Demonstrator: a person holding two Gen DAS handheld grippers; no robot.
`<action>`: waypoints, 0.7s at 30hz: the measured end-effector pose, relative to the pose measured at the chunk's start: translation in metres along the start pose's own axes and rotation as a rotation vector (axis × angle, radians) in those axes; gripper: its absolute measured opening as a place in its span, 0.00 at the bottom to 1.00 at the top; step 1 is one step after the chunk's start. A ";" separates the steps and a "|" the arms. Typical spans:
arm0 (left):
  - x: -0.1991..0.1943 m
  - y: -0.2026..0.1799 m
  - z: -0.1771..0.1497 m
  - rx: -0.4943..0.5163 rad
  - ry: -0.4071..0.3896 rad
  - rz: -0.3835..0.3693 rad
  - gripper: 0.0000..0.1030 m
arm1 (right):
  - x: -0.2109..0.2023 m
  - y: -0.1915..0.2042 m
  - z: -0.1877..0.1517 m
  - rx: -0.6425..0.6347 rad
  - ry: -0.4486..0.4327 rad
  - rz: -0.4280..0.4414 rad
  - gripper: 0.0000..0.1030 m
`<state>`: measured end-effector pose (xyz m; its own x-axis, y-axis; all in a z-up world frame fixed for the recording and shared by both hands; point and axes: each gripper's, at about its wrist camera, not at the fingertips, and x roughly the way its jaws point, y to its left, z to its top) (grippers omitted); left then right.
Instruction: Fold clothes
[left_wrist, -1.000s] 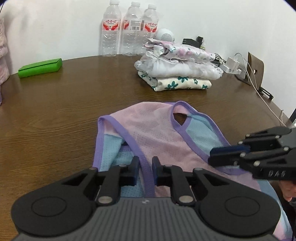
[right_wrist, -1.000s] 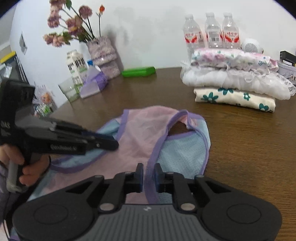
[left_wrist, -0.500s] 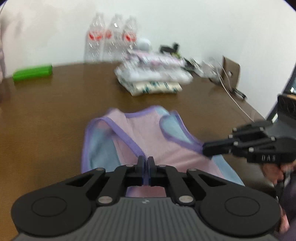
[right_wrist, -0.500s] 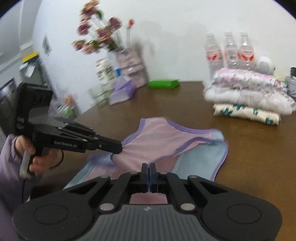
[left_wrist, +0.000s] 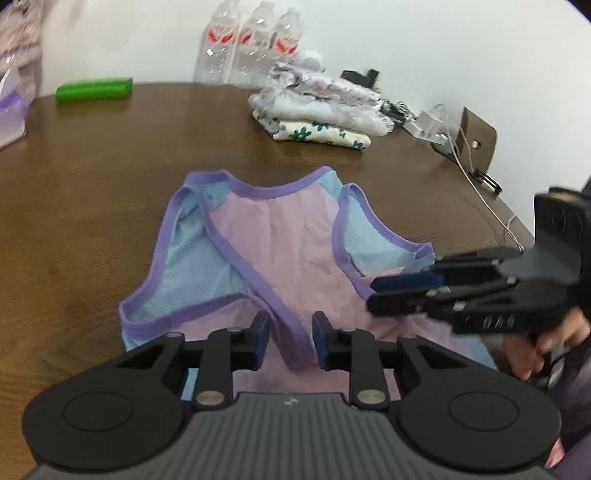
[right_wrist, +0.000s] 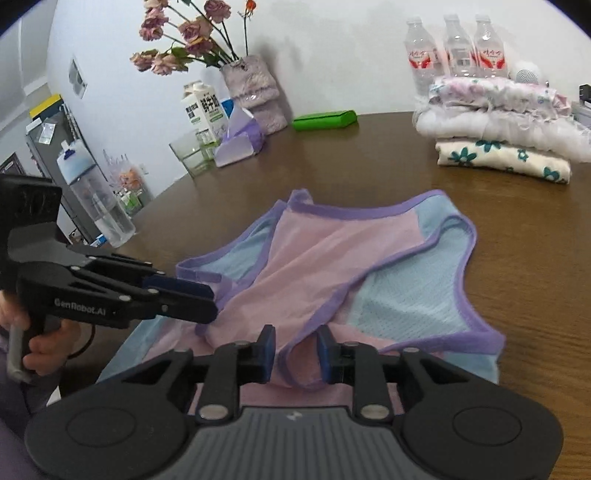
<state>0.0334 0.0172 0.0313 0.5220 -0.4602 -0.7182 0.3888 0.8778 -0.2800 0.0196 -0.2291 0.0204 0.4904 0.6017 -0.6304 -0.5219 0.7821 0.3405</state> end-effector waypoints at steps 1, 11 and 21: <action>0.000 0.000 -0.003 0.001 0.001 0.008 0.15 | 0.000 0.002 -0.002 0.003 -0.003 0.000 0.01; -0.017 0.014 -0.006 -0.026 -0.045 0.111 0.32 | -0.026 0.013 -0.025 -0.037 0.004 -0.003 0.06; -0.027 0.055 -0.016 -0.179 -0.091 0.234 0.19 | -0.023 0.010 -0.031 -0.031 -0.020 -0.057 0.08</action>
<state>0.0284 0.0797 0.0245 0.6502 -0.2461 -0.7188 0.1141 0.9670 -0.2278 -0.0184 -0.2405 0.0171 0.5336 0.5594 -0.6343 -0.5135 0.8102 0.2825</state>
